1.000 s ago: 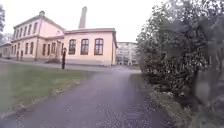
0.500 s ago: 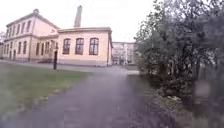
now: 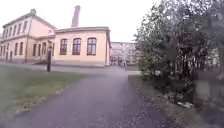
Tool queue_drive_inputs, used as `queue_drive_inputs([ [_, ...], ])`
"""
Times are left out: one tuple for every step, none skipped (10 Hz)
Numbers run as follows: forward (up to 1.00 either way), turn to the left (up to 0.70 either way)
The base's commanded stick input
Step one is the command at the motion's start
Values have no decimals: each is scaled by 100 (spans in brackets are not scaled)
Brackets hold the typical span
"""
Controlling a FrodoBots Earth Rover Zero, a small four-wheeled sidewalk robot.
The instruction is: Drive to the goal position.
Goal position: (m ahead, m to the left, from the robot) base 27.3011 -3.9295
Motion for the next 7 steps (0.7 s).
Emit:
queue_drive_inputs([
  [100, 0],
  [100, 10],
  [100, 27],
  [100, 33],
  [100, 38],
  [100, 12],
  [100, 0],
])
